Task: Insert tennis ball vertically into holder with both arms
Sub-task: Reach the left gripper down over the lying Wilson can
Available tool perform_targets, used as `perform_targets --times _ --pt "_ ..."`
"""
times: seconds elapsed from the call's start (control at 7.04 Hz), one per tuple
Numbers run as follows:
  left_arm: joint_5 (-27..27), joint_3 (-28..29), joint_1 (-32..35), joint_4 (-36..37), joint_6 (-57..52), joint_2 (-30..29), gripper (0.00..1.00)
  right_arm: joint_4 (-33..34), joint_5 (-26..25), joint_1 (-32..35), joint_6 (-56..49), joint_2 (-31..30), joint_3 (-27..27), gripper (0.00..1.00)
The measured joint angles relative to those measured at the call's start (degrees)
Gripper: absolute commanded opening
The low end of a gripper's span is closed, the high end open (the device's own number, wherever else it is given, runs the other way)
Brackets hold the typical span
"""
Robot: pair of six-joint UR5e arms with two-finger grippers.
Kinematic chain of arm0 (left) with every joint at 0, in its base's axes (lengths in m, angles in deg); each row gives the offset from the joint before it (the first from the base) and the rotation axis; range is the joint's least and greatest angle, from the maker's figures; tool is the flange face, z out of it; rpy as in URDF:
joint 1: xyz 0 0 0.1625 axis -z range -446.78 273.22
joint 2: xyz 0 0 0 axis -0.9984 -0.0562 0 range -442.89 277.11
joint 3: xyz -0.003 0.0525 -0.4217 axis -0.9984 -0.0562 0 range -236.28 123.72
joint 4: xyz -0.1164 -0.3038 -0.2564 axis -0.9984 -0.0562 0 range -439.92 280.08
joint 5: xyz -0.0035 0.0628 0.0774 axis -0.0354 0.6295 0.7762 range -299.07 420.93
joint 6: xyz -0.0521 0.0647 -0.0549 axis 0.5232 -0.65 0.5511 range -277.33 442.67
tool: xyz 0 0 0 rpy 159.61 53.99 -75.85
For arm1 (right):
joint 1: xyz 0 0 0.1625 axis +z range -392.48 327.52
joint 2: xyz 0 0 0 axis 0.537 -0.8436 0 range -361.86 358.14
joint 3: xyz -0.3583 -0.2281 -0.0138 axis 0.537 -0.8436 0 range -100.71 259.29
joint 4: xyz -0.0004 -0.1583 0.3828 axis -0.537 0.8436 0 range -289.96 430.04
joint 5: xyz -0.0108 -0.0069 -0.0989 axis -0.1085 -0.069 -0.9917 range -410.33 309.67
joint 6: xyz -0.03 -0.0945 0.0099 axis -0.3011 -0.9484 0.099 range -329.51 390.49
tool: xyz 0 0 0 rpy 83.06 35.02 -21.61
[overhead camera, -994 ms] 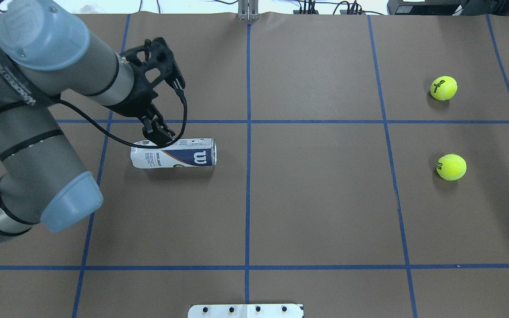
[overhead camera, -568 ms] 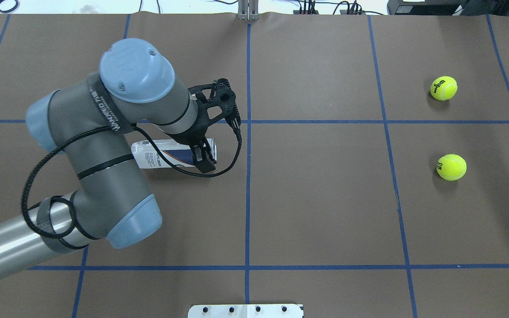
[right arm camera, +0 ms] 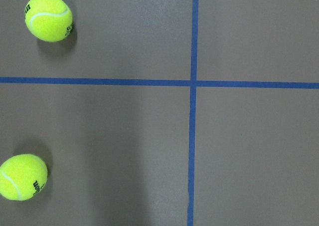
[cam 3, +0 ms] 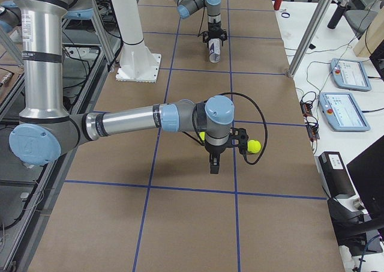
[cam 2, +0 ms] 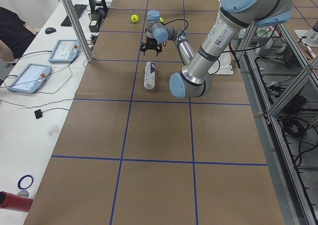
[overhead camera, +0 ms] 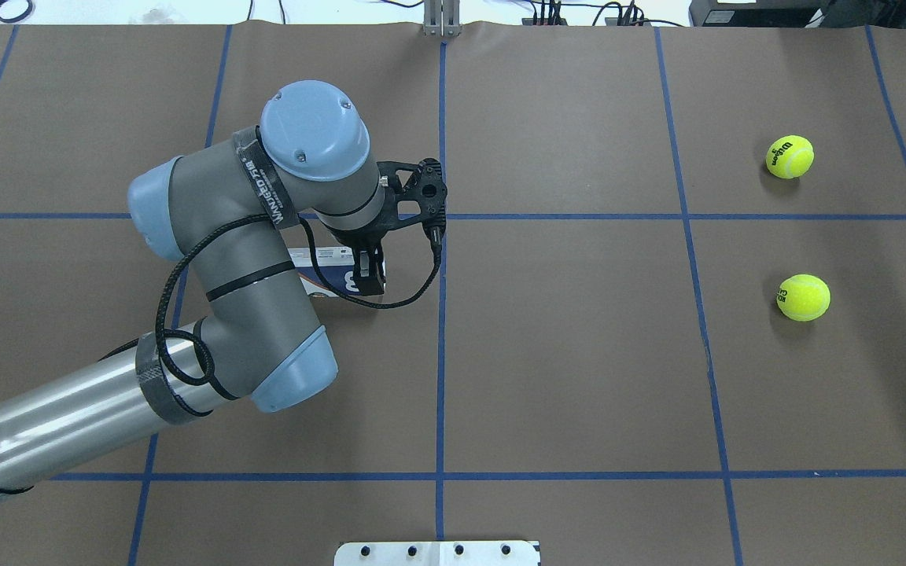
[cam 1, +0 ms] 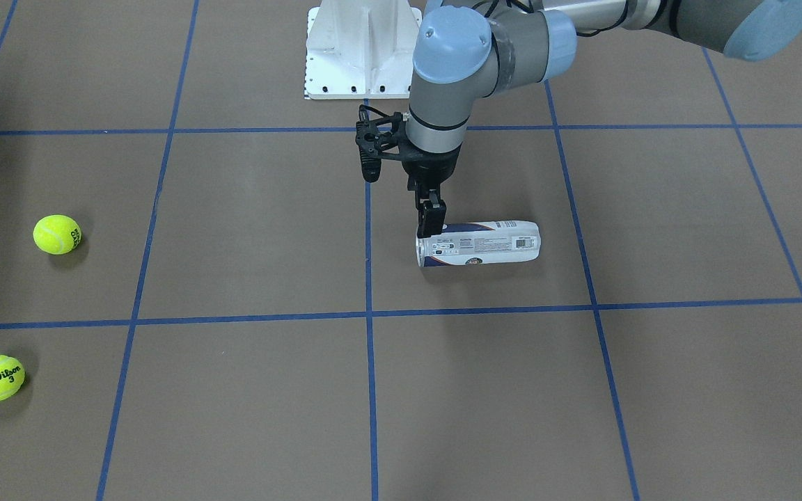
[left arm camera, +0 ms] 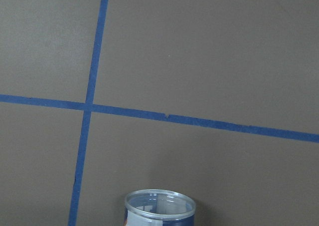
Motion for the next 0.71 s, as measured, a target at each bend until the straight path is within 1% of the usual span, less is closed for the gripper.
perform_targets --times 0.28,0.71 --pt "0.5 2.0 -0.2 -0.9 -0.5 -0.1 1.00 0.0 0.0 0.0 0.0 0.0 -0.1 1.00" --pt "0.6 5.6 -0.6 -4.7 -0.3 -0.2 1.00 0.0 -0.1 0.0 -0.1 0.0 -0.2 1.00"
